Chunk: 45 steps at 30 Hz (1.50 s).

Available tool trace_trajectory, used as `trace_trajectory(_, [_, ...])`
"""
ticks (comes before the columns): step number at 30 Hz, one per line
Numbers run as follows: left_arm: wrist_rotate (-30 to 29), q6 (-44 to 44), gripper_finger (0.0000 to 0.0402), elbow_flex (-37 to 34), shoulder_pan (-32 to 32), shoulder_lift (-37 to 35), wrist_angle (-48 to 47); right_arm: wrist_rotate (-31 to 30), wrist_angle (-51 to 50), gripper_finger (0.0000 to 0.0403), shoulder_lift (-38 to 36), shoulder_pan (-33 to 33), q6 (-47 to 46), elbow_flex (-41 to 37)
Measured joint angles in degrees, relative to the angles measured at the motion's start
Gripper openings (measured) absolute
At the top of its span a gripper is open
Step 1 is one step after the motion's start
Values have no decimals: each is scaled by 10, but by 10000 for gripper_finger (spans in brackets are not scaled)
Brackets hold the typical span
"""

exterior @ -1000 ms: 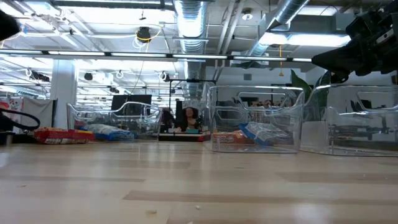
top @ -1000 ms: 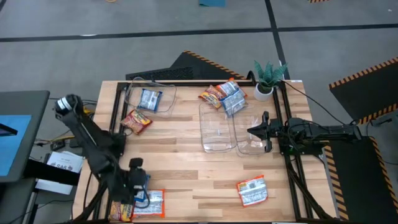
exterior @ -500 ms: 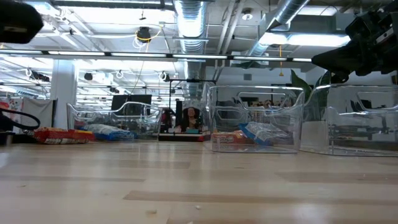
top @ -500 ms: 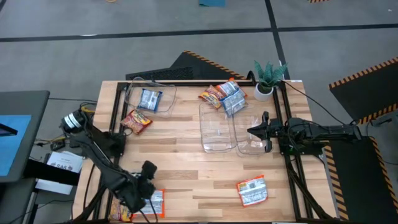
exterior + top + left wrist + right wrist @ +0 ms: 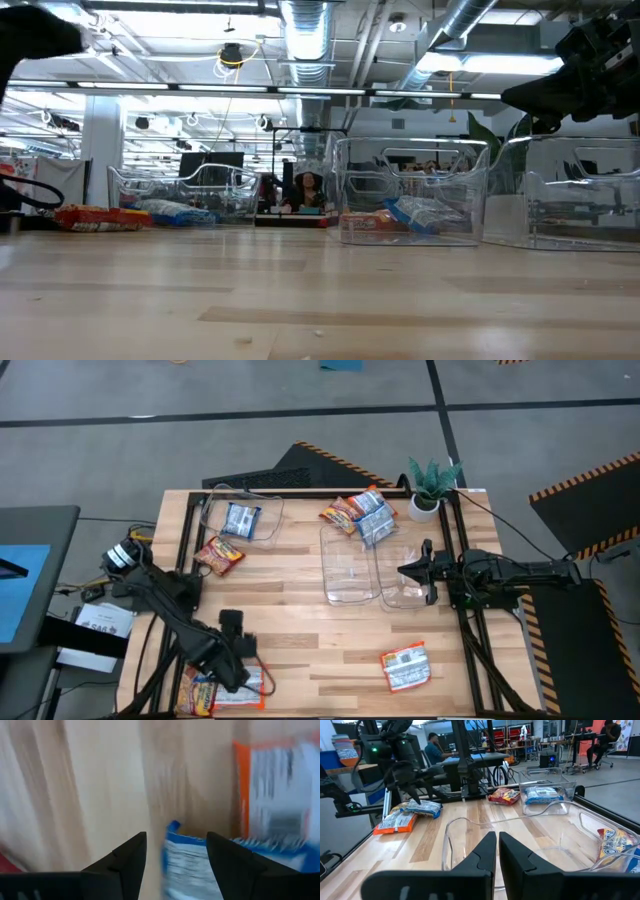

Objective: Sort Maruchan noodles
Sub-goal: Put the bottom blue noodle pack into the top left transparent bin

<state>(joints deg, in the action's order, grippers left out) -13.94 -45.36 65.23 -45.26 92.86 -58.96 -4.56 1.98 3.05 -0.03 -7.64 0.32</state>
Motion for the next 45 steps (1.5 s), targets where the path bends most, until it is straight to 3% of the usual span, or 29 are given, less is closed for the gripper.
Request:
trace_trajectory(4, [16, -160, 193, 0, 20, 0, -1, 0, 0, 47, 0, 0, 0, 0])
trace_trajectory(15, [47, -360, 193, -51, 26, 0, 24, 0, -2, 47, 0, 0, 1, 0])
trace_trajectory(30, [62, -399, 193, -58, 14, 0, 58, 0, -2, 47, 0, 0, 1, 0])
trace_trajectory(38, [100, -411, 193, -108, 14, 0, 87, 0, -2, 47, 0, 0, 0, 0])
trace_trajectory(45, [94, -409, 193, -125, 14, -1, 102, 0, -2, 47, 0, 0, 0, 0])
